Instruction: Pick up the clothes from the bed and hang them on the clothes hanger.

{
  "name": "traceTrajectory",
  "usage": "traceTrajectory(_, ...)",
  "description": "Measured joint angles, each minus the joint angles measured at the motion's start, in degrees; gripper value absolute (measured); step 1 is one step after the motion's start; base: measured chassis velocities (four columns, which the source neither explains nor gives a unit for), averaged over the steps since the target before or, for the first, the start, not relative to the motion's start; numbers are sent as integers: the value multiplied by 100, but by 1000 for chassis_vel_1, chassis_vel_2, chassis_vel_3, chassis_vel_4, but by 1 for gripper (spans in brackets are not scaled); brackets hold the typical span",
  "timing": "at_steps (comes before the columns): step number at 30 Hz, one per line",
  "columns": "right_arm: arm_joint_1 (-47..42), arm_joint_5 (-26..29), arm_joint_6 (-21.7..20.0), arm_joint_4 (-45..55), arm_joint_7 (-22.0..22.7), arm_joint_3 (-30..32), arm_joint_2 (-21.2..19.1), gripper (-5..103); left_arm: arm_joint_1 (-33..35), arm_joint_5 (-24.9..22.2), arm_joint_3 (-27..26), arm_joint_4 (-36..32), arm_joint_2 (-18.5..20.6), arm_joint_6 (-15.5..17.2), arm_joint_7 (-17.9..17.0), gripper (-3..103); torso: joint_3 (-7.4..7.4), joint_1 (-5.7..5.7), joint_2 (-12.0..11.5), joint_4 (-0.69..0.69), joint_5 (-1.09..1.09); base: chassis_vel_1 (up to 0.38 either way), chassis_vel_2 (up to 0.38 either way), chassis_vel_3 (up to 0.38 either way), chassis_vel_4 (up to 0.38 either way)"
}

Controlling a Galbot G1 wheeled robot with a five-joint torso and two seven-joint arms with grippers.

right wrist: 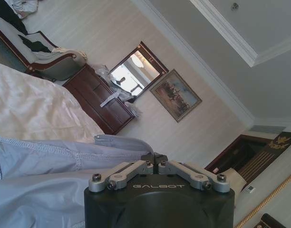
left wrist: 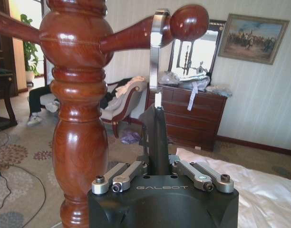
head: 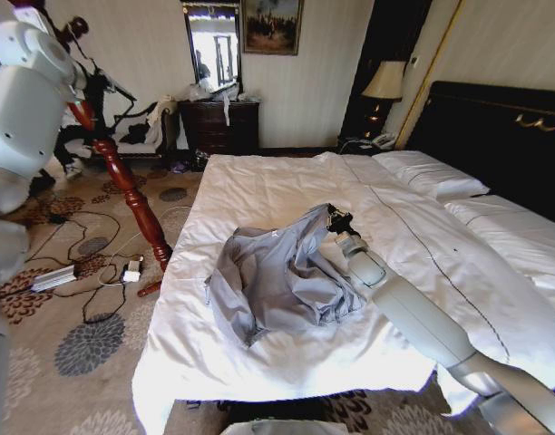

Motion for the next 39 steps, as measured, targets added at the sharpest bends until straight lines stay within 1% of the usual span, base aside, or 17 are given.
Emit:
traceTrajectory(11,48,38,-23,32,2,-40,19,0,8,76,-6,-388,188,0,-2,15,0,0,0,0,0,0,0,0,0)
traceTrajectory(13,69,65,-29,58,5,-62,7,0,22,147,12,-597,270,0,-8,15,0,0,0,2,-1,0,0,0,0)
traceTrajectory(18,85,100,-40,88,8,-75,-6,0,56,81,88,-1032,451,0,20,15,-1,-1,0,1,0,0,0,0,0)
traceTrajectory(23,28,111,-64,133,15,-60,-27,0,244,-167,166,-1695,791,-2,278,15,-1,-1,0,1,0,0,0,0,0)
traceTrajectory(24,28,111,-64,133,15,-60,-27,0,244,-167,166,-1695,791,-2,278,15,-1,-1,0,1,0,0,0,0,0)
traceTrajectory(25,16,111,-68,138,17,-47,-35,0,326,-237,173,-1845,890,-26,394,15,-1,-1,0,0,1,0,0,0,0)
traceTrajectory(28,-30,119,-76,175,20,-3,-74,0,666,-243,205,-2328,1246,-251,952,15,-1,0,0,0,0,0,0,0,0)
traceTrajectory(29,-41,120,-76,186,20,6,-85,0,853,-184,204,-2520,1393,-419,1255,15,-1,0,0,2,0,0,0,0,0)
traceTrajectory(30,-41,120,-76,186,20,6,-85,0,853,-184,204,-2520,1393,-419,1255,15,-1,0,0,2,0,0,0,0,0)
traceTrajectory(31,-52,121,-76,194,21,15,-94,0,1036,-152,201,-2692,1528,-563,1528,15,-1,-1,0,2,1,0,0,0,0)
traceTrajectory(32,-62,122,-77,196,22,20,-104,0,1284,-97,199,-2900,1693,-770,1860,15,-1,-2,0,1,-3,0,0,0,0)
traceTrajectory(33,-68,123,-78,197,23,21,-114,0,1522,-33,155,-3094,1851,-980,2102,15,0,-1,0,-2,-5,0,0,0,0)
traceTrajectory(34,-72,126,-81,198,24,23,-120,0,1748,-2,80,-3262,1982,-1137,2299,15,0,0,0,-1,-1,0,0,0,0)
traceTrajectory(35,-72,126,-81,198,24,23,-120,0,1748,-2,80,-3262,1982,-1137,2299,15,0,0,0,-1,-1,0,0,0,0)
traceTrajectory(36,-75,132,-85,201,25,23,-126,0,2100,27,-75,-3495,2153,-1318,2579,15,1,0,0,2,0,0,0,0,0)
traceTrajectory(38,-74,139,-91,202,27,13,-140,0,2618,85,-379,-3791,2418,-1685,2997,15,0,-1,0,0,-5,0,0,0,0)
traceTrajectory(39,-69,142,-92,200,27,-6,-140,0,2881,111,-572,-3941,2546,-1889,3223,15,-1,-1,0,-1,-1,0,0,0,0)
